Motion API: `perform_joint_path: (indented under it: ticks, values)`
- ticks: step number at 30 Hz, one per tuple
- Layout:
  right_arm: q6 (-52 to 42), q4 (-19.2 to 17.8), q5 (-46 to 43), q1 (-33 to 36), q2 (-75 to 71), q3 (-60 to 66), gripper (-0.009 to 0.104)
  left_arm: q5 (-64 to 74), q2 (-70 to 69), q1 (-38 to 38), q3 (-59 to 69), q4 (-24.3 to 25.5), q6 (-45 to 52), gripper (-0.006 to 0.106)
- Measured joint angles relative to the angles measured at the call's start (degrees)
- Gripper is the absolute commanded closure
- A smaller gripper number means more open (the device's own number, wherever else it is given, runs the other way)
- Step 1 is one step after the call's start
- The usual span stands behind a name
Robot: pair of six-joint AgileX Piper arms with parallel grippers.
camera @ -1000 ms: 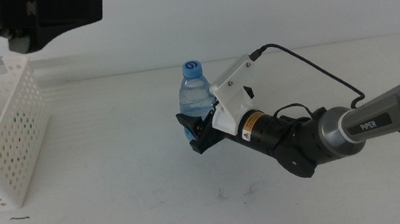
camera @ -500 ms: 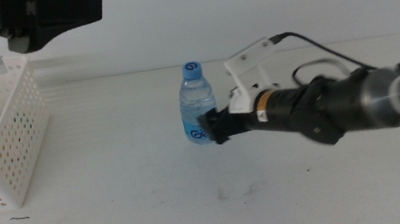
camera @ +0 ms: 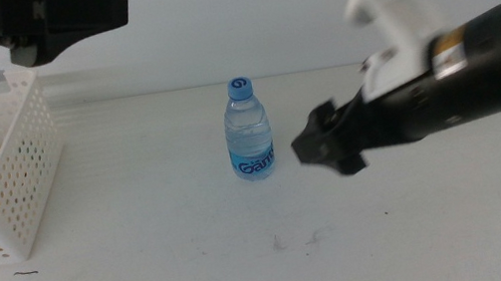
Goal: Use arms to grab the bottles and put them into the dustbin to the left of the table.
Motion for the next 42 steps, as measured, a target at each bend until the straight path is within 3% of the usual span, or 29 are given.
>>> perform_joint_path:
  ticks: [15,20,24,28,30,34,42]
  values:
    - [-0.59,2.58,0.38,0.0,-4.98,0.03,0.016,-0.27,0.0,0.0,0.0,1.12,0.0,0.007]
    - [-0.59,2.58,0.38,0.0,-4.98,0.03,0.016,-5.27,-3.6,-2.81,3.97,14.49,-1.51,0.007]
    - [-0.59,2.58,0.38,0.0,-4.98,0.03,0.016,-19.06,-11.09,-10.57,16.72,22.07,-14.49,0.007]
    - [-0.59,2.58,0.38,0.0,-4.98,0.03,0.016,-44.77,-14.88,-18.02,35.58,30.99,-27.08,0.007]
    - [-0.59,2.58,0.38,0.0,-4.98,0.03,0.016,-58.83,-13.56,-19.25,44.7,33.15,-29.42,0.007]
    - [-0.59,2.58,0.38,0.0,-4.98,0.03,0.016,-79.49,-5.74,-19.71,58.4,34.43,-31.26,0.007]
    - [-0.59,2.58,0.38,0.0,-4.98,0.13,0.016,-90.94,11.23,-19.88,60.66,32.01,-33.14,0.007]
